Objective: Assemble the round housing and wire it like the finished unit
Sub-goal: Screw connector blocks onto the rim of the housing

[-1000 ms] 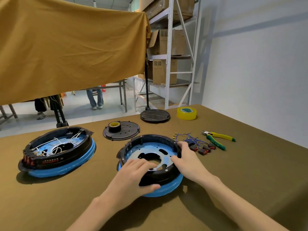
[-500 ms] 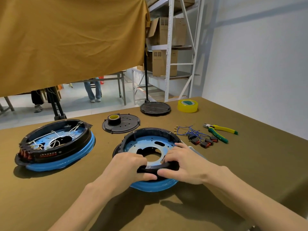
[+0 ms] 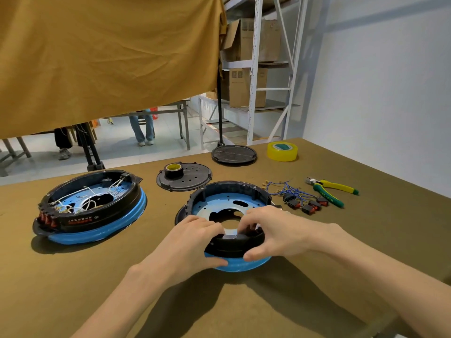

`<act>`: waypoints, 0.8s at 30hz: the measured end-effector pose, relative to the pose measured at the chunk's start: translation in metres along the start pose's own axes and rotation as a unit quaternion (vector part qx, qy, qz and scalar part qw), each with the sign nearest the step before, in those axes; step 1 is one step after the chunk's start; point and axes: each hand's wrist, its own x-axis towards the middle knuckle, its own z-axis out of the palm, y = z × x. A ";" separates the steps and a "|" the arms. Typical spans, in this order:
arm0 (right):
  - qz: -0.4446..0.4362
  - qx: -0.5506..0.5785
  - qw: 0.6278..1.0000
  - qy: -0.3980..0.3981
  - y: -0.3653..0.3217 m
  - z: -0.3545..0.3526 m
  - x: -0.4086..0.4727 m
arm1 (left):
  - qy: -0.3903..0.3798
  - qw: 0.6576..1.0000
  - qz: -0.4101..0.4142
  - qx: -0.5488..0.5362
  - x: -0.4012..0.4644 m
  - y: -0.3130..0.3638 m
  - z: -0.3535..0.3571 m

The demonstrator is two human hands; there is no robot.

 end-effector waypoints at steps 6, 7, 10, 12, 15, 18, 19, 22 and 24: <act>0.006 0.027 0.999 -0.028 -0.004 0.001 0.001 | -0.035 0.999 -0.007 -0.019 0.002 0.007 -0.010; 0.005 0.027 0.999 -0.036 -0.004 -0.002 0.002 | -0.041 0.999 -0.008 -0.019 0.002 0.008 -0.012; 0.004 0.016 0.999 -0.051 -0.007 -0.006 0.006 | -0.048 0.999 -0.007 -0.008 0.006 0.011 -0.015; 0.003 0.014 0.998 -0.053 -0.008 -0.007 0.005 | -0.046 0.999 0.003 0.004 0.006 0.013 -0.014; 0.007 0.025 0.998 -0.058 -0.008 -0.009 0.001 | -0.047 0.999 0.007 0.017 0.005 0.016 -0.013; 0.008 0.026 0.997 -0.066 -0.010 -0.010 0.000 | -0.037 0.999 0.007 0.017 0.004 0.016 -0.013; 0.008 0.026 0.997 -0.065 -0.011 -0.009 0.000 | -0.033 0.999 0.007 0.017 0.004 0.016 -0.013; 0.005 0.011 0.999 -0.037 -0.018 0.001 0.000 | -0.026 1.000 0.000 -0.008 0.002 0.013 -0.008; -0.004 -0.008 1.000 -0.009 -0.023 0.012 0.002 | -0.016 0.999 -0.008 -0.052 -0.003 0.003 -0.007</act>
